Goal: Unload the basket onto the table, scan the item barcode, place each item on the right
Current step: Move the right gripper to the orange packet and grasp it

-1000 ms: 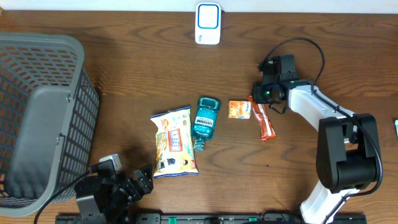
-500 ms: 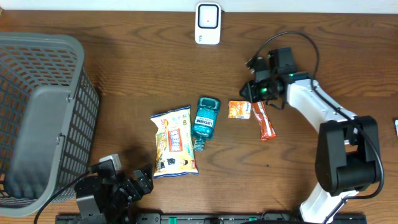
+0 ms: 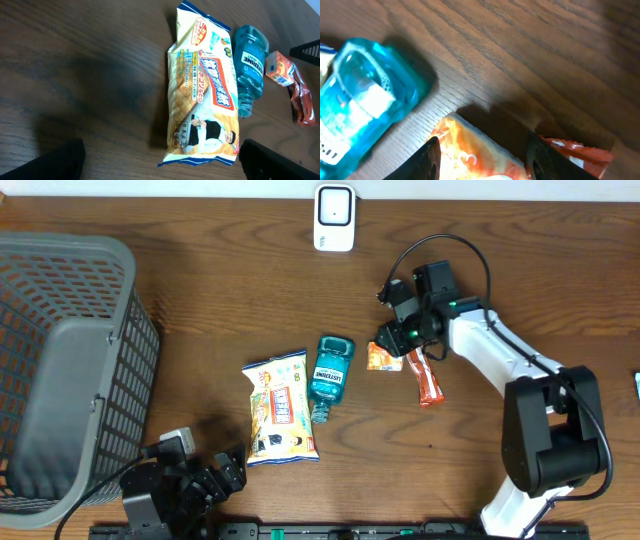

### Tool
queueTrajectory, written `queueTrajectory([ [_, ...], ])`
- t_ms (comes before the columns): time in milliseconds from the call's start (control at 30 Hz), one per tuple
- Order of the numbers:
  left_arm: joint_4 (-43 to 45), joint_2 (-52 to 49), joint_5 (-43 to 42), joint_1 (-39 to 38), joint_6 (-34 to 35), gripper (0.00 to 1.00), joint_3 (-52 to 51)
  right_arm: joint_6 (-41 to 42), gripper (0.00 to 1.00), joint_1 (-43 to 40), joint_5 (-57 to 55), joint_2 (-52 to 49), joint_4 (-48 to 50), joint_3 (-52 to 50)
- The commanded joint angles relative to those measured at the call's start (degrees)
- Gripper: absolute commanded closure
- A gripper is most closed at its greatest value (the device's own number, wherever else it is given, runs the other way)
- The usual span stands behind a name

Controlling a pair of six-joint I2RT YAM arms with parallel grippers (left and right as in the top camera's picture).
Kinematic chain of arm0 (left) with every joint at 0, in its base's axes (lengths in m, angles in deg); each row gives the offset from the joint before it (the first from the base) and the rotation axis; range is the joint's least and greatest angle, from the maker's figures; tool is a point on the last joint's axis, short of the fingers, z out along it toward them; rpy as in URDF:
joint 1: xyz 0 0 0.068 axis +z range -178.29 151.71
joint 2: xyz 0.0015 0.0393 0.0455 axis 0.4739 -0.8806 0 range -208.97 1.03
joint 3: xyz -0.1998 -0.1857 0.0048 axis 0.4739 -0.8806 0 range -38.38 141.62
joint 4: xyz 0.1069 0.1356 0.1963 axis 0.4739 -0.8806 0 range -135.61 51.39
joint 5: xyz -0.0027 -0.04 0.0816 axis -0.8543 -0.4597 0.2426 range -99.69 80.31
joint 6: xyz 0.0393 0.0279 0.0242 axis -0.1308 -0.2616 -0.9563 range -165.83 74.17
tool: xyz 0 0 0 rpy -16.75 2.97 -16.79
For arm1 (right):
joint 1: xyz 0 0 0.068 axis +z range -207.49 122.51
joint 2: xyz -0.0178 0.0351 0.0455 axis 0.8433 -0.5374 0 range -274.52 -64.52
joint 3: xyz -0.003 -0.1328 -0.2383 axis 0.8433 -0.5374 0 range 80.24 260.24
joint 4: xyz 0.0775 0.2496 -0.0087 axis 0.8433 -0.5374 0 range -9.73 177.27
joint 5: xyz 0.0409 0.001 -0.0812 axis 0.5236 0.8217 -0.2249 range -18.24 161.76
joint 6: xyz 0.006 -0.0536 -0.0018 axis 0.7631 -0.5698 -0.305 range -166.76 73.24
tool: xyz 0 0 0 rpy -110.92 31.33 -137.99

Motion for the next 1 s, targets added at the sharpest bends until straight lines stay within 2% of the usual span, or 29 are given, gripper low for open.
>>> queueTrajectory([
  [0, -2.2, 0.1, -0.6, 0.2, -1.0, 0.01, -0.3, -6.1, 0.51, -1.8, 8.1, 0.5, -0.1, 0.7],
  [333, -2.2, 0.1, -0.6, 0.2, -1.0, 0.02, -0.3, -10.1, 0.59, -2.1, 7.3, -4.6, -3.6, 0.7],
  [533, -2.2, 0.1, -0.6, 0.2, -1.0, 0.02, -0.3, -10.1, 0.63, -2.9, 5.7, -9.3, -3.5, 0.7],
  [733, -2.2, 0.1, -0.6, 0.2, -1.0, 0.02, -0.3, -8.6, 0.68, -2.8, 6.1, -9.5, -3.6, 0.8],
  [800, -2.2, 0.1, -0.6, 0.2, -1.0, 0.01, -0.3, -8.5, 0.67, -2.8, 7.6, -9.5, -4.3, 0.8],
  [967, -2.2, 0.1, -0.6, 0.2, -1.0, 0.02, -0.3, -4.8, 0.53, -2.8, 12.0, -9.3, -9.2, 5.7],
])
